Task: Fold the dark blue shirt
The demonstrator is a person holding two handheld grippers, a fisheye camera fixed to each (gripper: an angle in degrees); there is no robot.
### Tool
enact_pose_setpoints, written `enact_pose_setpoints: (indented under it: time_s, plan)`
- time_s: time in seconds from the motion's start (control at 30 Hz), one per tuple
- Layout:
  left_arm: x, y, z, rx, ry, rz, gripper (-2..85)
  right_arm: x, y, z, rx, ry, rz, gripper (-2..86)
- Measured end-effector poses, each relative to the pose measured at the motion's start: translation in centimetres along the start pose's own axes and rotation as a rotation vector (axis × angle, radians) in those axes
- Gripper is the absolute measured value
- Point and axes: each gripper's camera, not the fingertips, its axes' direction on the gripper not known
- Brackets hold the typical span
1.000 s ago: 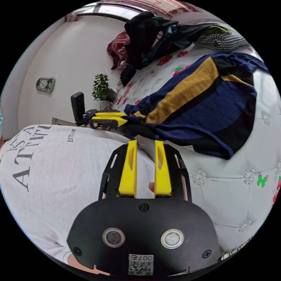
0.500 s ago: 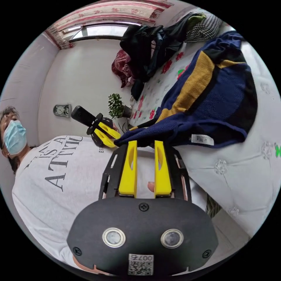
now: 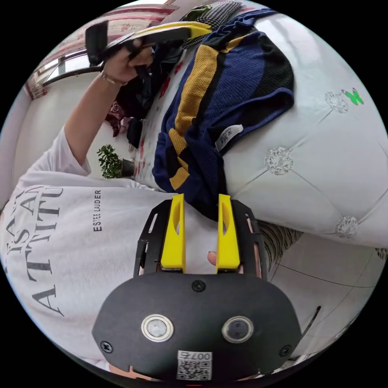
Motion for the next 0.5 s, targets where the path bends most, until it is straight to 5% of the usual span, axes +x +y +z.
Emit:
enact_pose_setpoints:
  time_s: [0.13, 0.33, 0.5]
  plan:
    - [1.8, -4.6, 7.9, -0.200, -0.078, 0.080, 11.9, -2.8, -0.2, 4.0, -0.034, 0.017, -0.006, 7.0]
    - [1.8, -2.4, 6.9, -0.132, -0.051, -0.036, -0.2, -7.4, -1.0, 6.5, -0.037, 0.132, -0.067, 2.1]
    - [-2.0, 5.9, -1.9, 0.293, 0.109, -0.373, -0.8, -14.0, 2.5, 0.0, 0.148, 0.488, -0.169, 0.5]
